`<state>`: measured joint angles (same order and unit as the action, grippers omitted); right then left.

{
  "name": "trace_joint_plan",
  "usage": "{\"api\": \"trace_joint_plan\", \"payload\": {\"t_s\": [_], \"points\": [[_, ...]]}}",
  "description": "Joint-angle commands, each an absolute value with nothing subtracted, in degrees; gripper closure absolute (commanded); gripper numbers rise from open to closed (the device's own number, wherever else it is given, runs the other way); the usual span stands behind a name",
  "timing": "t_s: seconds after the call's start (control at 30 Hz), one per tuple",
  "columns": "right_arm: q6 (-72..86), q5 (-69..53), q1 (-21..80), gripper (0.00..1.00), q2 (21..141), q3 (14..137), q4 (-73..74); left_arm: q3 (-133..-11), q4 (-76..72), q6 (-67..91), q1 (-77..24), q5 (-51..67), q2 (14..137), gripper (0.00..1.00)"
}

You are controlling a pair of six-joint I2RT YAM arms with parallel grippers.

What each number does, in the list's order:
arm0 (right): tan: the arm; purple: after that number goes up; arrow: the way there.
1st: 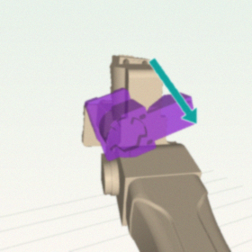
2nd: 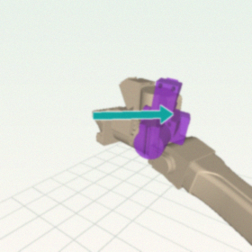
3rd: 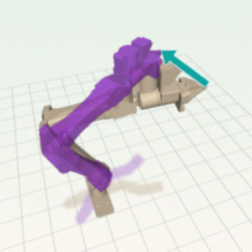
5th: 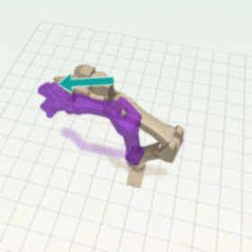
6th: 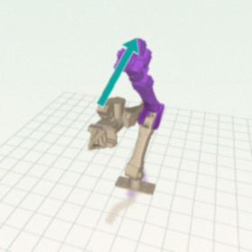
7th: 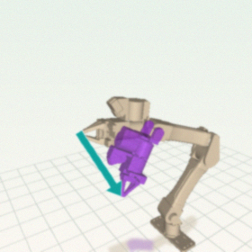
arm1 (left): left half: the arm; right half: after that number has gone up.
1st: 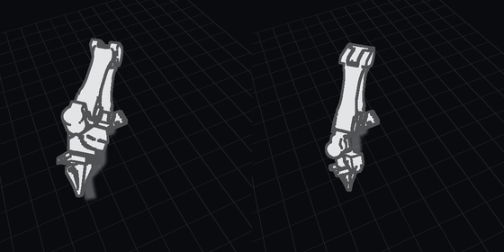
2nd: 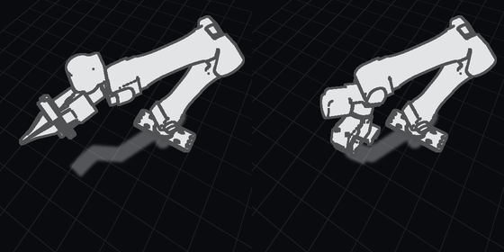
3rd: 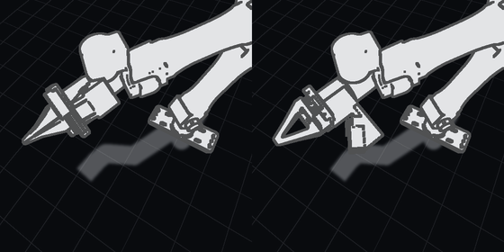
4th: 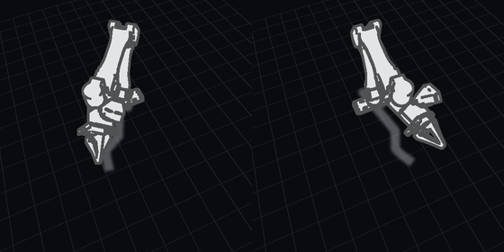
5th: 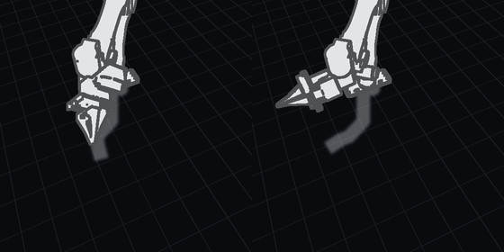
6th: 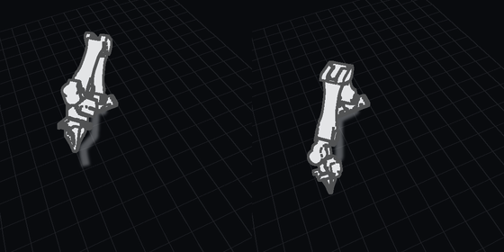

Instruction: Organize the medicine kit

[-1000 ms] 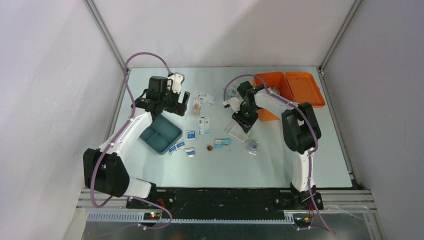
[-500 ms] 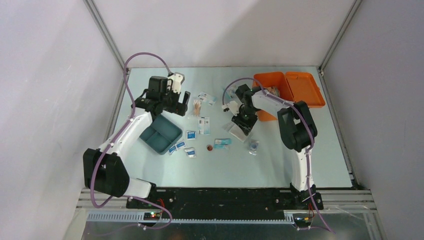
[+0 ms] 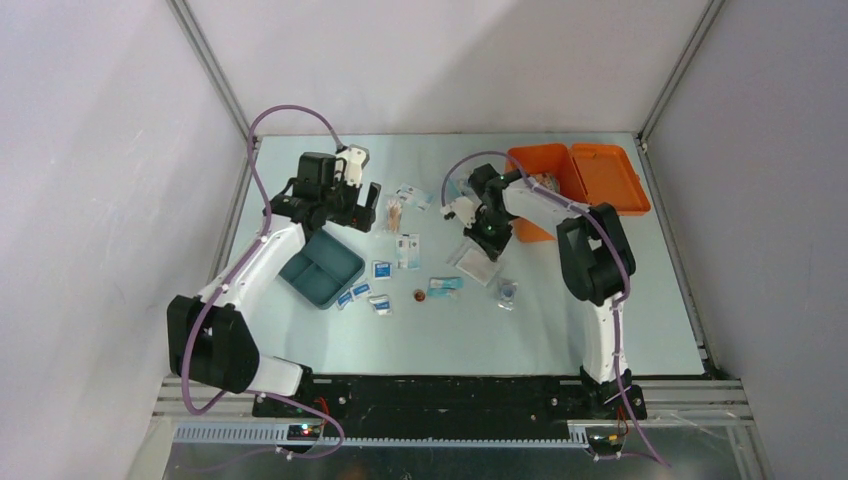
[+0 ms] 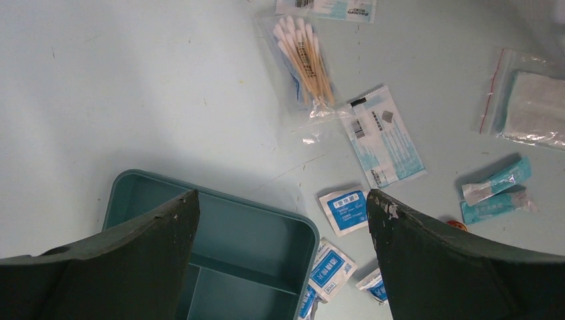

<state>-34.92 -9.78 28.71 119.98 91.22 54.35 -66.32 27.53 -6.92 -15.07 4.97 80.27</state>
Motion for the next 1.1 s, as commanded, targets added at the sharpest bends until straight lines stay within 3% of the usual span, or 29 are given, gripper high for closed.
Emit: {"api": "trace_joint_plan", "payload": {"t_s": [0.0, 0.17, 0.3, 0.37, 0.4, 0.47, 0.6, 0.8, 1.07], "points": [[-37.8, -19.6, 27.8, 1.00, 106.9, 97.1, 55.0, -67.7, 26.1, -6.0, -14.9, 5.9, 80.4, 0.00], [-42.3, -24.6, 25.8, 1.00, 95.6, 99.0, 52.7, -68.5, 26.0, -5.2, -14.9, 6.7, 81.8, 0.00], [-45.9, -21.3, 24.5, 1.00, 95.3, 101.7, 54.6, -69.1, 25.7, -4.6, -14.9, 7.1, 83.1, 0.00], [-45.1, -20.5, 24.1, 0.90, 98.4, 103.6, 58.5, -69.7, 25.6, -3.9, -14.9, 7.4, 84.1, 0.01], [-44.0, -20.6, 24.0, 0.76, 99.6, 104.6, 60.9, -70.2, 25.6, -3.4, -14.9, 7.5, 84.4, 0.01], [-39.4, -21.6, 24.3, 0.63, 102.8, 103.4, 61.1, -70.8, 25.4, -3.0, -14.9, 7.5, 85.0, 0.01], [-35.7, -20.8, 26.4, 0.43, 106.0, 98.7, 57.8, -70.9, 25.3, -3.1, -14.9, 7.0, 84.5, 0.01], [-31.7, -21.0, 26.4, 0.37, 112.6, 98.8, 58.9, -67.8, 24.6, -3.3, -14.9, 6.3, 81.8, 0.01], [-30.7, -12.2, 26.6, 0.33, 117.3, 92.8, 57.4, -65.5, 24.1, -4.1, -14.9, 5.7, 80.1, 0.01]]}}
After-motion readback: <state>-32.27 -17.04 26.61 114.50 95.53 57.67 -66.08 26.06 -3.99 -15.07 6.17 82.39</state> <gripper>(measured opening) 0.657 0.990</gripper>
